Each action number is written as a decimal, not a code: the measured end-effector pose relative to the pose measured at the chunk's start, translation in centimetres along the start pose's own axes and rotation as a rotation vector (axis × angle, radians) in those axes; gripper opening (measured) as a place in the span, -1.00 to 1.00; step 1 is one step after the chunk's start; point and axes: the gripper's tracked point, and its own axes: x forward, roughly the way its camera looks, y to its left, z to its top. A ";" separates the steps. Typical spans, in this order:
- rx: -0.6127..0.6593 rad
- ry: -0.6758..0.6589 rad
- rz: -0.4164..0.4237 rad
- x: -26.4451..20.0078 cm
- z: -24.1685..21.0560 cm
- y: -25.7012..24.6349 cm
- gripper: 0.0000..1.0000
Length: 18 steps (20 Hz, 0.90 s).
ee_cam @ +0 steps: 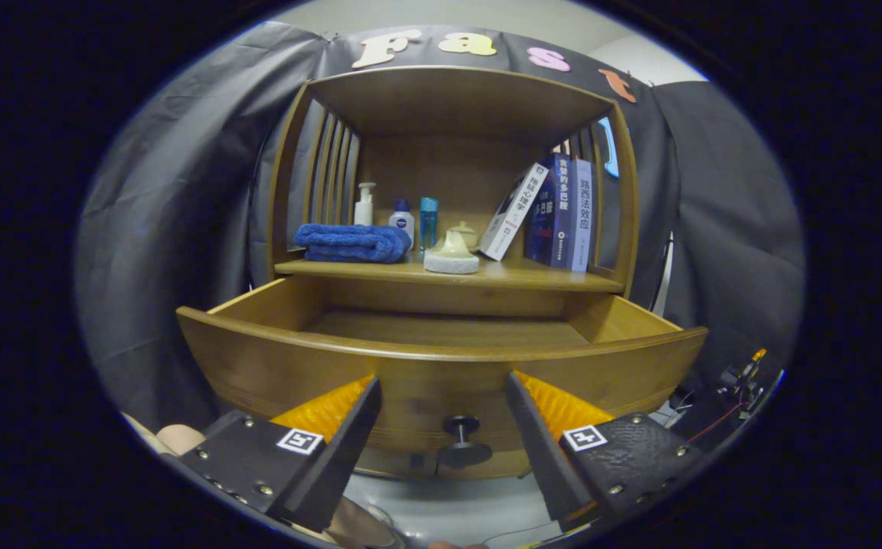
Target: Pull open the drawer, take out the items inside it, and place them on the countertop above the cabinet.
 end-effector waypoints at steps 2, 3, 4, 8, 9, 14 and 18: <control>0.011 0.000 0.003 0.5 0.1 0.0 0.97; 0.015 0.004 0.002 0.8 0.2 0.1 0.97; 0.014 0.004 0.001 1.1 0.4 0.1 0.97; 0.054 -0.010 0.004 3.2 1.3 0.3 0.97; 0.042 -0.002 0.005 4.0 1.2 0.3 0.97; 0.047 0.014 0.006 6.4 1.9 0.4 0.97; 0.047 0.022 0.005 8.9 2.3 0.7 0.96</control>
